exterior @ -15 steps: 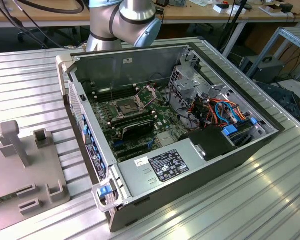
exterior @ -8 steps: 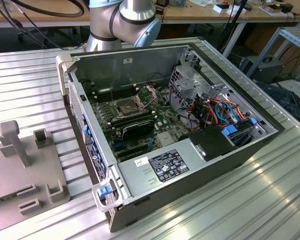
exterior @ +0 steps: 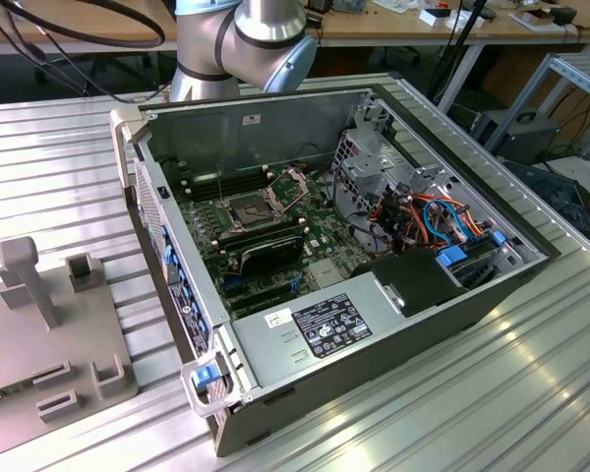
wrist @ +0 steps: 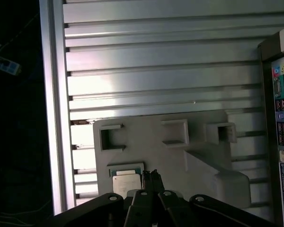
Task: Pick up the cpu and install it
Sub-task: 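Reach for the cpu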
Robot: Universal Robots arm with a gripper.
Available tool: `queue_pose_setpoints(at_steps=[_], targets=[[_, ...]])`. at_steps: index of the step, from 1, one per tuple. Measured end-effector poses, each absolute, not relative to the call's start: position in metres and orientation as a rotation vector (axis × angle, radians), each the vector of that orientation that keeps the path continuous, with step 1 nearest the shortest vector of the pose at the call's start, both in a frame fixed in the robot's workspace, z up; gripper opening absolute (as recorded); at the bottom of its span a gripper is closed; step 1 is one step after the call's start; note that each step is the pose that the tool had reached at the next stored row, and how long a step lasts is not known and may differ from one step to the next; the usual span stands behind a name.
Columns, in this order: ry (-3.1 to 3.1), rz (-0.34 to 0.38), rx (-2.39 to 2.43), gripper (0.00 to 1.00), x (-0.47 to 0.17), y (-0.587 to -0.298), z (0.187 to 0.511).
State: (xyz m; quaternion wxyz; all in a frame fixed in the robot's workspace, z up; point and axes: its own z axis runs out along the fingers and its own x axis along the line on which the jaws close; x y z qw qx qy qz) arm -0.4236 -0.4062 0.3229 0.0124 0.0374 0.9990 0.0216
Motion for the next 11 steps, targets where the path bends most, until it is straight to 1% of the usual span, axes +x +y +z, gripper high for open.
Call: queue_pose_setpoints(at_steps=[11], targets=[[3.114,0.067,0.116,0.11,-0.4242,-0.4062,0.3156]])
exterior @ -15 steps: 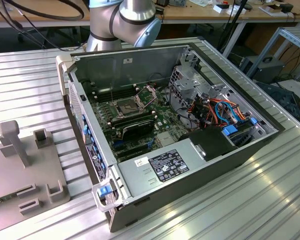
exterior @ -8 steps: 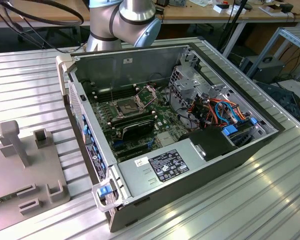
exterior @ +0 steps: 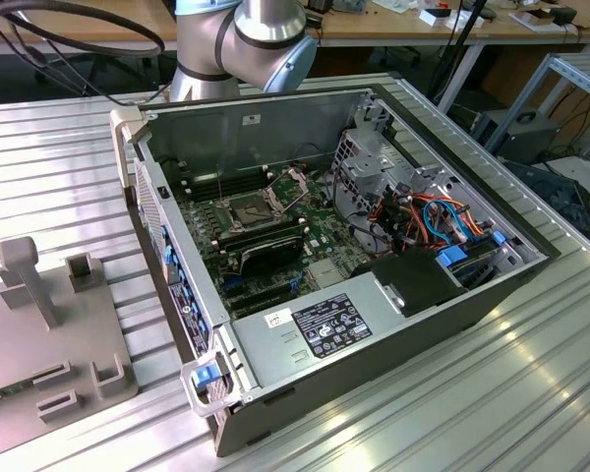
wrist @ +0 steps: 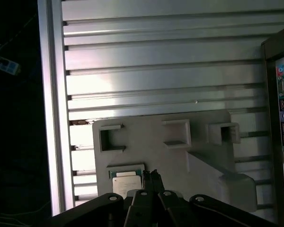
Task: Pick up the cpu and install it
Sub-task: 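Reach for the cpu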
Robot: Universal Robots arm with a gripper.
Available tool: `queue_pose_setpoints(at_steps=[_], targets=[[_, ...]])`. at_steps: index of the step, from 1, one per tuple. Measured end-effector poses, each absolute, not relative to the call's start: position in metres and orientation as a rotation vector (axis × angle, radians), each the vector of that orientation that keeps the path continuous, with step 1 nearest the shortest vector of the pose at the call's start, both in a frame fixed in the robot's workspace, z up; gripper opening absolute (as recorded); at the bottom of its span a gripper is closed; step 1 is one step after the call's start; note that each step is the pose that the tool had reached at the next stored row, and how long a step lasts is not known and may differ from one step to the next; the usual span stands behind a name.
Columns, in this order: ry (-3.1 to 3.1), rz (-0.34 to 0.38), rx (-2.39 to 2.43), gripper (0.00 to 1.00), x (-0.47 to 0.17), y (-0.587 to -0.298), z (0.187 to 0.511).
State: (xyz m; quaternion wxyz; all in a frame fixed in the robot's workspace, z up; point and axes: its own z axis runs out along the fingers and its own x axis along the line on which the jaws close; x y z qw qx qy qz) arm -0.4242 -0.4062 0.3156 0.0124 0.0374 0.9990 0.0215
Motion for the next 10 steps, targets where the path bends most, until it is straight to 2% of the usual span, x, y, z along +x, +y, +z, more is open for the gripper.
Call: queue_pose_setpoints(at_steps=[10], targets=[[3.114,0.067,0.117,0.11,-0.4243,-0.4062,0.3119]])
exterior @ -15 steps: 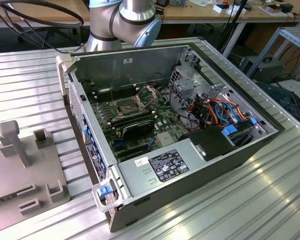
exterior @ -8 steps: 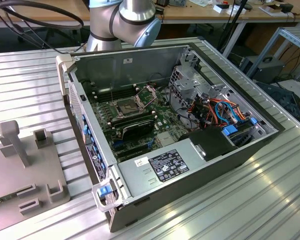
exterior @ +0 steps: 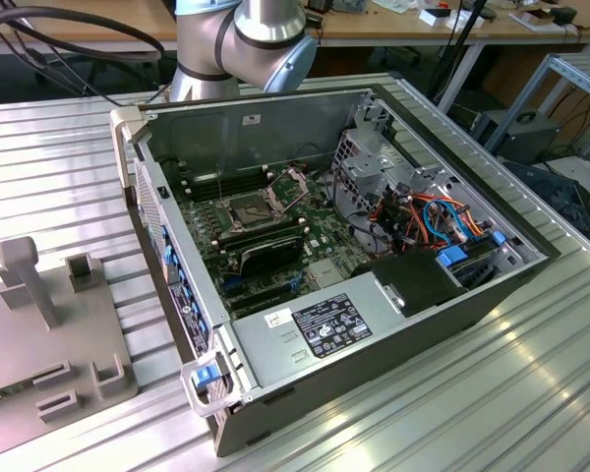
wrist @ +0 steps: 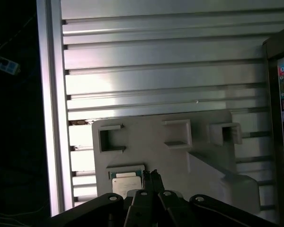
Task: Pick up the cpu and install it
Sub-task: 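Reach for the cpu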
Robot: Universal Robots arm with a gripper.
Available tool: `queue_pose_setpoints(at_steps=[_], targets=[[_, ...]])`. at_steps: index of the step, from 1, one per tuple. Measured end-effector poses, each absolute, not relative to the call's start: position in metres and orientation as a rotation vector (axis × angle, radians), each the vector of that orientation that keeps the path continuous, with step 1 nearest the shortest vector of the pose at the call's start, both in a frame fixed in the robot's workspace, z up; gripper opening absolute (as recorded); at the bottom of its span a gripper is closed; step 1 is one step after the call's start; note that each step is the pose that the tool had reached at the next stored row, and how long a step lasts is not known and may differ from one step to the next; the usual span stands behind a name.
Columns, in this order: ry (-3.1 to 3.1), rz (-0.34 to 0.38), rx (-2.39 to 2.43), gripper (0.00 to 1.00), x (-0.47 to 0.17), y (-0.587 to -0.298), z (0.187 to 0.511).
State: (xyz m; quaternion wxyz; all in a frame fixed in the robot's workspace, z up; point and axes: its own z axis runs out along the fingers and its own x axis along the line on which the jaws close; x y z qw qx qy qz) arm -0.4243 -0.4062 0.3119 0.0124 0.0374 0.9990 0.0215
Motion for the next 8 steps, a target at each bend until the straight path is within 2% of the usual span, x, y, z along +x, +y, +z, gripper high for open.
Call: queue_pose_setpoints(at_steps=[8], targets=[[3.114,0.067,0.117,0.11,-0.4249,-0.4062,0.3077]])
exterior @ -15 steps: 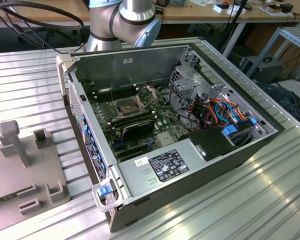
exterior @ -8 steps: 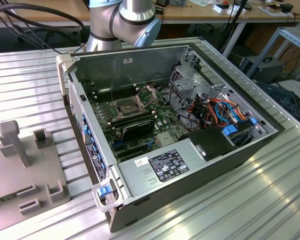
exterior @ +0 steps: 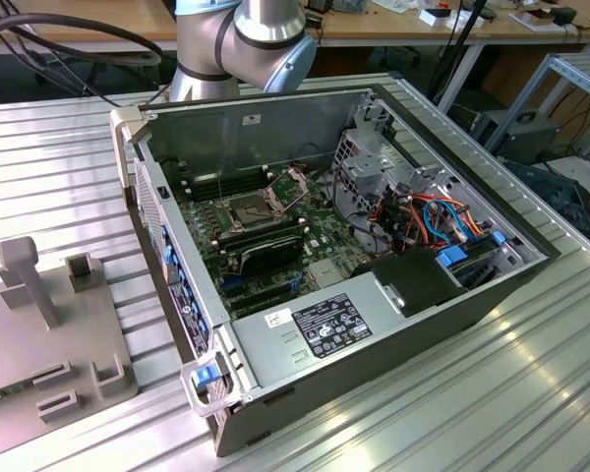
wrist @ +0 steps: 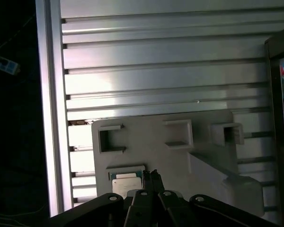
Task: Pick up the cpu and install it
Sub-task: 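Reach for the cpu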
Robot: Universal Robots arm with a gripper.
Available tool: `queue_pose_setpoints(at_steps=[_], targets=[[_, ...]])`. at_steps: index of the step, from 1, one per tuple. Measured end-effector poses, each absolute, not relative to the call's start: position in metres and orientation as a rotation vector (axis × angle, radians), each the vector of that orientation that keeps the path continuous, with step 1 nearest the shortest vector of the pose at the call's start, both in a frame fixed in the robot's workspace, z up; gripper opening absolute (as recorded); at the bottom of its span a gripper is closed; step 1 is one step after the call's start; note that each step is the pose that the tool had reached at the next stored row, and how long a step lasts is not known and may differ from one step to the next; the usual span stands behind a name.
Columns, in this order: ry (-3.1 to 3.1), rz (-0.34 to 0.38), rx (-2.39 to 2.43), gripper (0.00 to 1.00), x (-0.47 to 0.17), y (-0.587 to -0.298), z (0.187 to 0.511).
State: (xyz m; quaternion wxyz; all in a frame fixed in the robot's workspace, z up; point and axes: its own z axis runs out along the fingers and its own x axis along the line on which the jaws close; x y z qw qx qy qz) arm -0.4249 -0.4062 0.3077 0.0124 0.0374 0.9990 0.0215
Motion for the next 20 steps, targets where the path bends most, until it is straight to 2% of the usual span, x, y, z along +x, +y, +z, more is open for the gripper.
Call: queue_pose_setpoints(at_steps=[20], targets=[[3.125,0.065,0.117,0.11,-0.442,-0.408,0.290]])
